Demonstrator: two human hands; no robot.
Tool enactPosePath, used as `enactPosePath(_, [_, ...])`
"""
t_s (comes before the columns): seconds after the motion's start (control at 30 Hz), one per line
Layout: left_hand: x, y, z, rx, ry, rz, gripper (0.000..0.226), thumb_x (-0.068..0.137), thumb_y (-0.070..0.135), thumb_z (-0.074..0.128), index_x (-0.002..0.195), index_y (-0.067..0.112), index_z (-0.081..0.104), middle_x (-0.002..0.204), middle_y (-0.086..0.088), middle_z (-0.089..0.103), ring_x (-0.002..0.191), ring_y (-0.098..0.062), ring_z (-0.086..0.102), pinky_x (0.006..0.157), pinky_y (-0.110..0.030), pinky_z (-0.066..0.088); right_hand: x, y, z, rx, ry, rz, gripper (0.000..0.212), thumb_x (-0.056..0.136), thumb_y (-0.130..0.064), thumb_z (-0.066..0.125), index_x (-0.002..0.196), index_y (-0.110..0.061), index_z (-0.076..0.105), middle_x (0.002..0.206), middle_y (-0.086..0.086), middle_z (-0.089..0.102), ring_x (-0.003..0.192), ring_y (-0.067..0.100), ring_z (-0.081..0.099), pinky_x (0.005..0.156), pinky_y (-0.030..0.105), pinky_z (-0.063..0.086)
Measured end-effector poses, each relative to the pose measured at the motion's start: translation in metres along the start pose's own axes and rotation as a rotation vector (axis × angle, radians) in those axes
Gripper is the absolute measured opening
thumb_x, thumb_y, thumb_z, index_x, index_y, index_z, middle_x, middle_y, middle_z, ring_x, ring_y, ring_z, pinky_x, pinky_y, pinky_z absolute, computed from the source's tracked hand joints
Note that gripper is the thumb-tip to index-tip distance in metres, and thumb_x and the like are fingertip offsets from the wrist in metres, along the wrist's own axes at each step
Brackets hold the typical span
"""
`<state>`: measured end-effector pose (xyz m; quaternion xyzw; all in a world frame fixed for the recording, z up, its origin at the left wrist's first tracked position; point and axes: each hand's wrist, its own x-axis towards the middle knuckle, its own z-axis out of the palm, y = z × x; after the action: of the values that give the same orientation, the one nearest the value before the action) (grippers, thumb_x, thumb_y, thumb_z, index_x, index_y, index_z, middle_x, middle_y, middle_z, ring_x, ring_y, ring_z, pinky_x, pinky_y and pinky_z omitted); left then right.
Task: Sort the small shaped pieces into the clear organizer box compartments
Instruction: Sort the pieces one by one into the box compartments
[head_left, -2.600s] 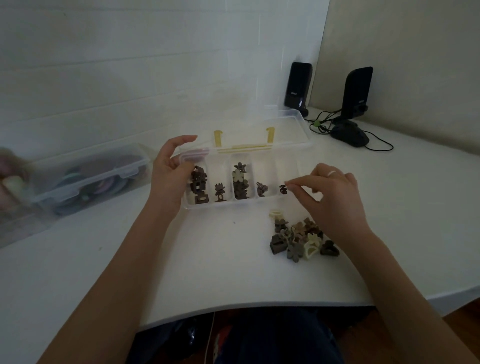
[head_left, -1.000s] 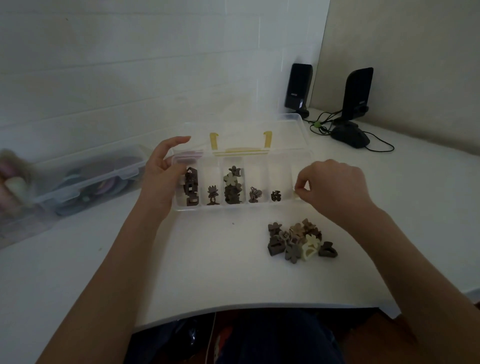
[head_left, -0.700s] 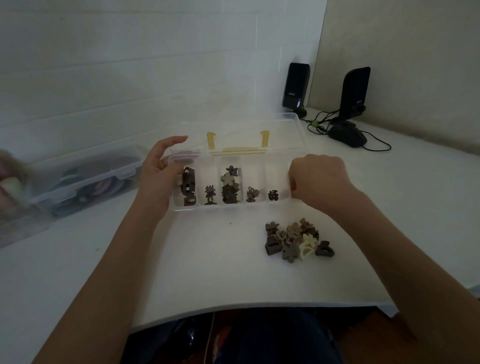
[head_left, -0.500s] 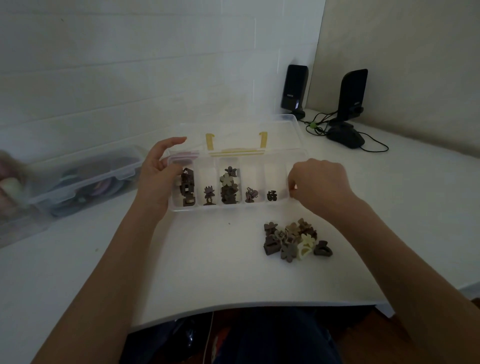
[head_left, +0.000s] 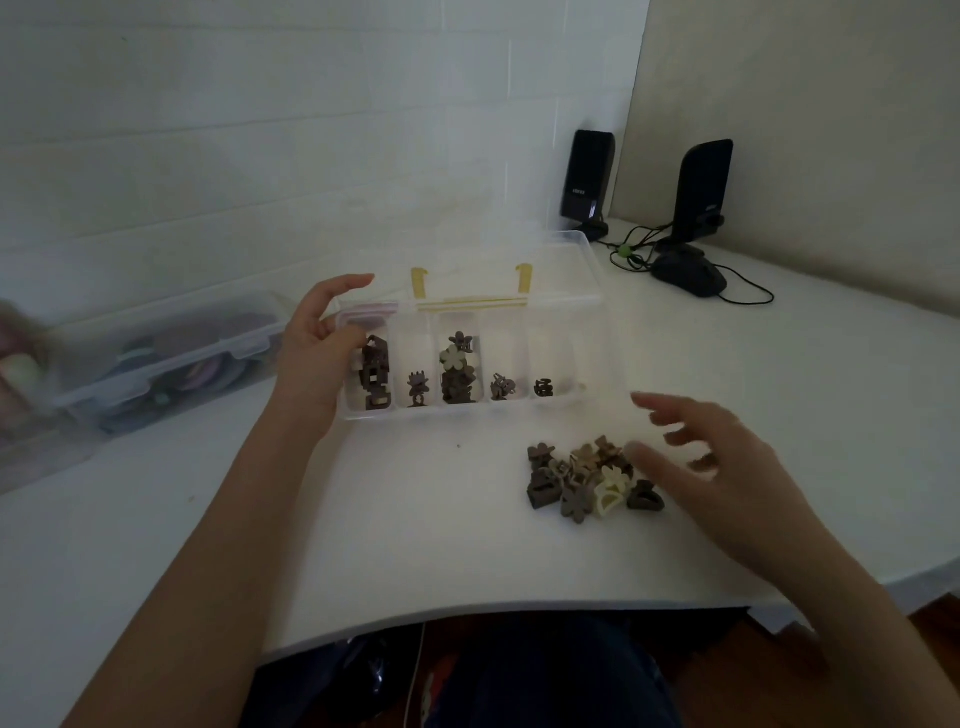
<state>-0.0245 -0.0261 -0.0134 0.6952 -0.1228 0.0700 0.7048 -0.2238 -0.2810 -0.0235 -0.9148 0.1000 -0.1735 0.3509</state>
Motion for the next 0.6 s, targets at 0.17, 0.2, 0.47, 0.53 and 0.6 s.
enactPosePath(0.17, [-0.001,0.001,0.003,-0.011,0.002,0.003,0.053,0.080,-0.010,0.050,0.100,0.038,0.064,0.063,0.014,0.067,0.058,-0.010,0.058,0.056,-0.023,0.050,-0.016,-0.004,0.028,-0.132,-0.257,-0.059,0.090,0.069,-0.060,0.065,0.142,-0.042,0.015,0.151,-0.009,0.020,0.137,0.008,0.019,0.111,0.024,0.016])
enactPosePath(0.2, [-0.002,0.001,0.003,-0.017,0.000,0.004,0.053,0.080,-0.011,0.050,0.100,0.037,0.063,0.062,0.014,0.067,0.056,-0.007,0.059,0.055,-0.022,0.050,-0.015,-0.009,0.034,-0.143,-0.276,-0.073,0.095,0.068,-0.063,0.063,0.143,-0.043,0.008,0.154,-0.011,0.012,0.139,0.006,0.012,0.112,0.024,0.012])
enactPosePath(0.47, [-0.002,-0.003,0.005,-0.030,0.093,0.021,0.048,0.079,-0.007,0.055,0.095,0.037,0.065,0.068,0.003,0.063,0.063,-0.018,0.053,0.060,-0.029,0.047,0.020,-0.025,0.068,-0.047,-0.246,-0.208,0.061,0.073,-0.054,0.067,0.123,-0.029,0.043,0.131,-0.010,0.042,0.121,0.009,0.038,0.100,0.025,0.034])
enactPosePath(0.53, [-0.002,-0.006,0.008,-0.034,0.124,0.042,0.049,0.078,-0.007,0.053,0.094,0.038,0.066,0.070,-0.003,0.059,0.065,-0.023,0.050,0.061,-0.032,0.044,0.032,-0.025,0.069,-0.041,-0.304,-0.246,0.060,0.072,-0.054,0.069,0.121,-0.030,0.044,0.126,-0.010,0.044,0.117,0.009,0.042,0.099,0.028,0.038])
enactPosePath(0.6, [0.000,-0.008,0.009,-0.031,0.151,0.062,0.047,0.079,-0.005,0.056,0.095,0.038,0.066,0.066,-0.001,0.057,0.067,-0.025,0.050,0.062,-0.036,0.044,0.042,-0.024,0.067,-0.031,-0.395,-0.296,0.064,0.071,-0.054,0.070,0.124,-0.034,0.041,0.130,-0.013,0.042,0.119,0.006,0.040,0.101,0.027,0.037])
